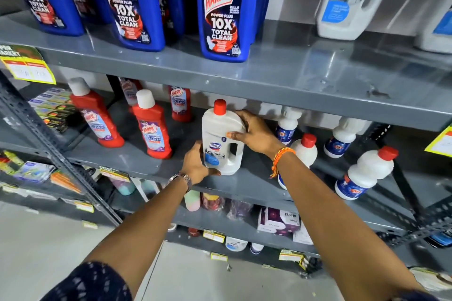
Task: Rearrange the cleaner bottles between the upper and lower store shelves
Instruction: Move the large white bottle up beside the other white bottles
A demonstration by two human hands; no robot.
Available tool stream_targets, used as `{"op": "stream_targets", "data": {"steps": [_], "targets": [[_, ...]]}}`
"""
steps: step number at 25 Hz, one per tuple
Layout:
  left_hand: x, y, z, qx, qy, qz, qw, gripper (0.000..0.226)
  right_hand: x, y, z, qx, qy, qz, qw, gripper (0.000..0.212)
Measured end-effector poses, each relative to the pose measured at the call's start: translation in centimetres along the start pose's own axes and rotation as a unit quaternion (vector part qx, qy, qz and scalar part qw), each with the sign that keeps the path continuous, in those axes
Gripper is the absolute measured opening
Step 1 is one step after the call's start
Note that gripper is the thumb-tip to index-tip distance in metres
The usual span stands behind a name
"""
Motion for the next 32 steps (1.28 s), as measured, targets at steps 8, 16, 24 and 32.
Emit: {"op": "stream_targets", "data": {"steps": [8,16,24,32], "targets": [[1.0,-0.2,-0.5,-0.021,0.013,0.031,0.999,0.072,-1.2,-1.1,-2.2,0.028,0.051,-0.015,0.998,0.057],[4.6,3.8,-7.4,-0.074,-0.072,0.091,0.99,0.051,0.0,-4.1,-10.4,0.112,0.041,0.014,0.993,0.054],[7.5,18.7,-10.7,-0.217,-0.065,0.043,0.973,0.058,10.1,-11.7,-19.2,0.193,0.125,0.13,0.964,0.054],[6.0,36.0,-8.4,-0.336,-0.043,-0.016,0.941,0.068,25.5,-19.4,-21.3,0.302,0.192,0.184,0.915,0.035]]}}
Point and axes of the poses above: each hand's wrist, its own z-axis towards the middle knuckle, its own x-axis out of the back of the hand, y = z × x, the point moved 4 cm from there along z, towards the middle knuckle, and after that the axes turned 8 degrees about -x, right-handed, at the moved point
